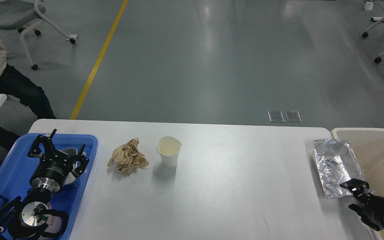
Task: Tidy desktop
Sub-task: 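Reach the right gripper to the edge of the foil-covered tray, then lift the foil tray with the right gripper and tilt it up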
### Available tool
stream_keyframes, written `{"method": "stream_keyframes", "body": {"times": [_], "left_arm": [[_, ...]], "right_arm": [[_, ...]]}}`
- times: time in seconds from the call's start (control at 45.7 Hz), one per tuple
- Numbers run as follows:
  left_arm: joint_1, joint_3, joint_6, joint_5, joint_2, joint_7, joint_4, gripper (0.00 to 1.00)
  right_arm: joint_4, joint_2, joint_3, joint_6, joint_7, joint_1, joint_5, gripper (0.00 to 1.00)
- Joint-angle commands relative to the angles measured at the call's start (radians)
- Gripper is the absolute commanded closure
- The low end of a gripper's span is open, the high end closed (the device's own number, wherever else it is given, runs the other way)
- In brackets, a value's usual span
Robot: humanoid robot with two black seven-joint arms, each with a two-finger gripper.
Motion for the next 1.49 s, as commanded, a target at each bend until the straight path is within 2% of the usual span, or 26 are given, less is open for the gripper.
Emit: {"method": "stream_keyframes", "body": {"times": [0.0,0.175,0.285,0.416,0.482,0.657,0.832,1.029,1.226,1.467], "left_arm": [[0.0,0.0,0.001,0.0,0.001,-0.001,0.0,0.04],[0.001,0.0,0.001,0.0,-0.002,-0.001,0.0,0.04],[0.001,0.002,0.001,0.0,-0.002,-0.001,0.0,0.04],[0.003,0.002,0.001,0.0,0.002,-0.001,0.0,0.04],[0.003,0.002,0.0,0.0,0.002,-0.001,0.0,0.04],[0.004,0.002,0.0,0.0,0.002,-0.001,0.0,0.04],[0.003,0.002,0.0,0.0,0.001,-0.001,0.0,0.04],[0.003,0.002,0.0,0.0,-0.002,-0.003,0.0,0.04],[-0.003,0.002,0.001,0.0,-0.004,-0.004,-0.007,0.04],[-0.011,0.003,0.001,0.002,-0.001,-0.001,-0.007,0.04]], "right_arm": [[-0.016,0.002,-0.013,0.0,0.003,0.009,0.003,0.59],[-0.03,0.004,-0.017,0.001,0.003,0.029,0.003,0.59],[-0.044,0.019,-0.017,0.003,0.003,0.031,0.003,0.64],[-0.073,0.034,-0.031,0.007,0.006,0.043,0.002,0.84],[-0.093,0.044,-0.045,0.007,0.023,0.045,0.002,0.92],[-0.115,0.05,-0.077,0.009,0.069,0.054,0.002,1.0],[-0.104,0.045,-0.08,0.013,0.083,0.061,0.005,1.0],[-0.07,0.007,-0.135,0.056,0.126,0.084,-0.011,1.0],[0.049,-0.104,-0.235,0.061,0.13,0.16,-0.017,1.0],[0.253,-0.318,-0.276,0.063,0.129,0.232,-0.101,1.0]]}}
